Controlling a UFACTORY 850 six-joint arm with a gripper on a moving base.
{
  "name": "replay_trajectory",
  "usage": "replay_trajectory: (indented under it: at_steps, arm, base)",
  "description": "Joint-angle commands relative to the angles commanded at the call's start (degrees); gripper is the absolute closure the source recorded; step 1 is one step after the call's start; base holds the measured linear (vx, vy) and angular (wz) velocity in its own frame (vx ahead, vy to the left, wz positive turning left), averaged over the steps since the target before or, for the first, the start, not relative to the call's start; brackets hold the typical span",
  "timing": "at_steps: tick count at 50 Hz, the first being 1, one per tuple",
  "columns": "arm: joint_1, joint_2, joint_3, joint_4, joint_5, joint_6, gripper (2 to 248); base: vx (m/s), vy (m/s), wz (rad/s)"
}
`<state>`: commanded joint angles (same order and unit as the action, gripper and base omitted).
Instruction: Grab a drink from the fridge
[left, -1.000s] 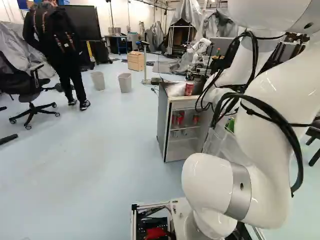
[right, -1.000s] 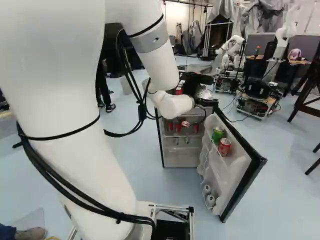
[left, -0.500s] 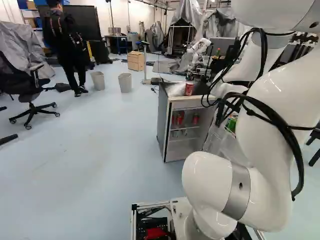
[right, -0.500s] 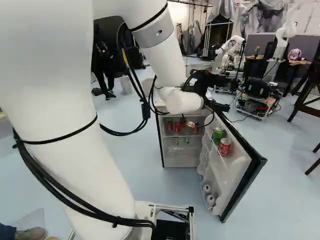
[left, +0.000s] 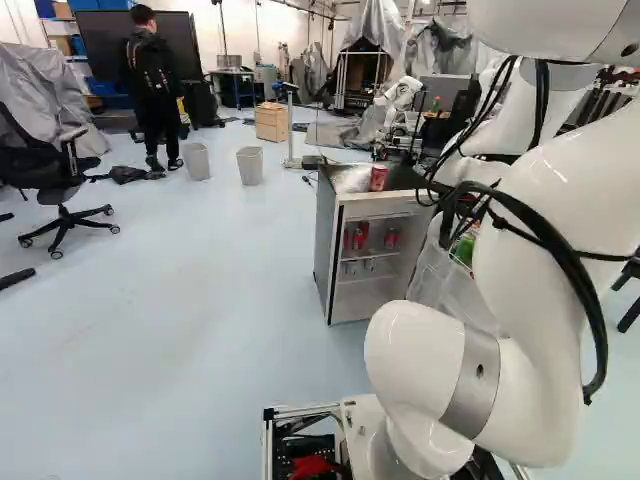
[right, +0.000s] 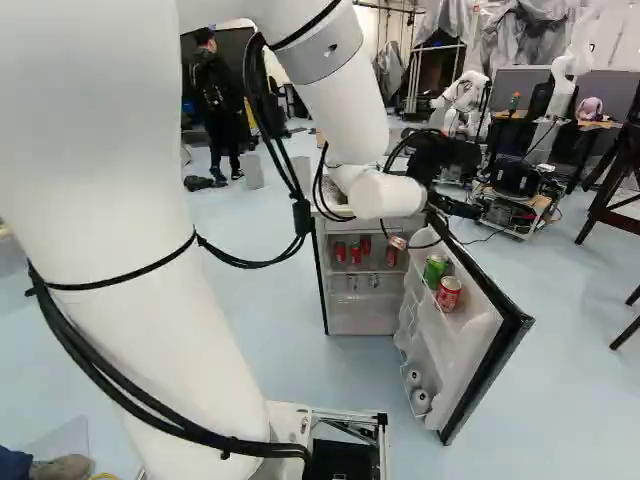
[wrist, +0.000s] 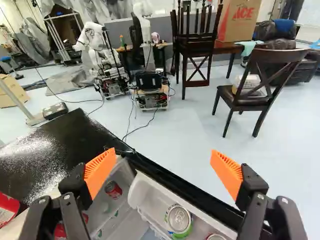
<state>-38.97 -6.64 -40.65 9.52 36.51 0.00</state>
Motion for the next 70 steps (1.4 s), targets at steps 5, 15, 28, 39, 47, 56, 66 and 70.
replay_trajectory:
  at_steps: [5,15,28,39,47,56,66,70]
  arm:
    - [-0.64,-0.42,-1.13,0.48,-2.17,0.00,3]
    - [-1.83,-1.36,-3.53,1.49,-7.12,0.00,3]
    - [-3.34,-2.55,-6.61,2.81,-13.82,0.00,3]
    - [-4.64,-3.42,-9.10,4.12,-19.54,0.00,3]
    - [-5.58,-4.04,-10.90,5.11,-23.71,0.00,3]
    - [-6.61,-5.02,-12.95,6.24,-28.43,0.00,3]
    - [-7.74,-7.57,-15.37,7.42,-33.20,0.00,3]
    - [-8.19,-8.89,-16.39,7.72,-34.45,0.00,3]
  base:
    - [0.000,0.000,0.000]
    - [0.000,0.000,0.000]
    - [0.000,0.000,0.000]
    - [0.000,0.000,0.000]
    - [0.000,0.000,0.000]
    - [0.000,0.000,0.000]
    - [0.000,0.000,0.000]
    - [0.000,0.000,0.000]
